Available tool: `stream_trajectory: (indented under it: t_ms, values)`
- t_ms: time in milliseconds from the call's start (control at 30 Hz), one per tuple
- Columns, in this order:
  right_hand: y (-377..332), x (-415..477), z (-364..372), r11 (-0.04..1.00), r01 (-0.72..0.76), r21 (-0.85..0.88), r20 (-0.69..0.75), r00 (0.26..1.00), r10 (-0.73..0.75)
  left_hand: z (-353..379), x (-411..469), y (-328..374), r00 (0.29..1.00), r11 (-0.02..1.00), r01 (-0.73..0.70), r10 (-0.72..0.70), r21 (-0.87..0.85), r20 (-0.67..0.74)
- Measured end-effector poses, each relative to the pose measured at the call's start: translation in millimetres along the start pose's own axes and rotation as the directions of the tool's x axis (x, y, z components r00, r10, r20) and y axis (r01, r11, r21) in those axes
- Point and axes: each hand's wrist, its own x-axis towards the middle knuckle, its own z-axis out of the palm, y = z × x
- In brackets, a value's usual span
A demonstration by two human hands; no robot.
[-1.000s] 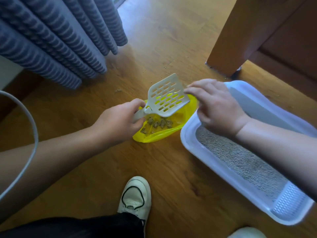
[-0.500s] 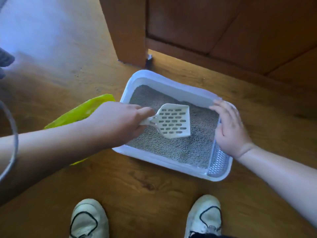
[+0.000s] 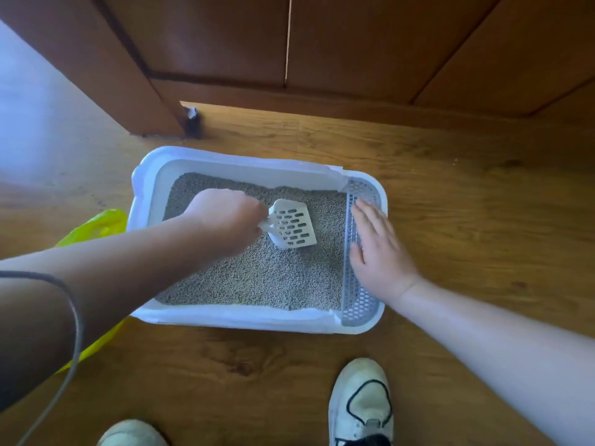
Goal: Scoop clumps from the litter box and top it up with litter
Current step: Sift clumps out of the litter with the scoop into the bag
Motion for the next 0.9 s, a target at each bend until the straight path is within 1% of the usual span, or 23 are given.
stream_trajectory:
  t_ms: [100, 167, 300, 433, 600, 700, 800, 900]
  values:
    - [8, 0, 9, 0.997, 0.037, -0.065, 0.033, 0.999, -0.035, -2, 6, -3, 0.998, 0.998, 0.055, -0.056, -0.037, -0.014]
    - [12, 0, 13, 0.995, 0.058, -0.077, 0.028, 0.998, -0.056, -3, 13, -5, 0.997, 0.996, 0.073, -0.074, -0.054, -0.021]
    - [10, 1, 16, 0.997, 0.058, -0.054, -0.006, 0.998, -0.059, 4, 28, 2, 0.999, 0.996, 0.032, -0.034, -0.088, -0.032]
    - [12, 1, 20, 0.998, 0.05, -0.049, -0.028, 0.998, -0.051, 9, 40, 16, 0.996, 0.991, -0.037, 0.027, -0.126, -0.081]
    - [11, 1, 18, 0.996, 0.078, -0.037, -0.049, 0.996, -0.08, 25, 41, 18, 0.987, 0.979, -0.086, 0.058, -0.187, -0.15]
    - [11, 0, 17, 0.996, 0.072, -0.048, -0.04, 0.996, -0.074, 27, 42, 16, 0.988, 0.974, -0.104, 0.079, -0.201, -0.133]
    - [12, 1, 18, 0.997, 0.069, -0.044, -0.034, 0.997, -0.07, 23, 49, 20, 0.989, 0.98, -0.102, 0.081, -0.171, -0.126]
    - [12, 1, 18, 0.997, 0.073, -0.037, -0.022, 0.997, -0.074, 22, 53, 35, 0.989, 0.975, -0.097, 0.072, -0.202, -0.126]
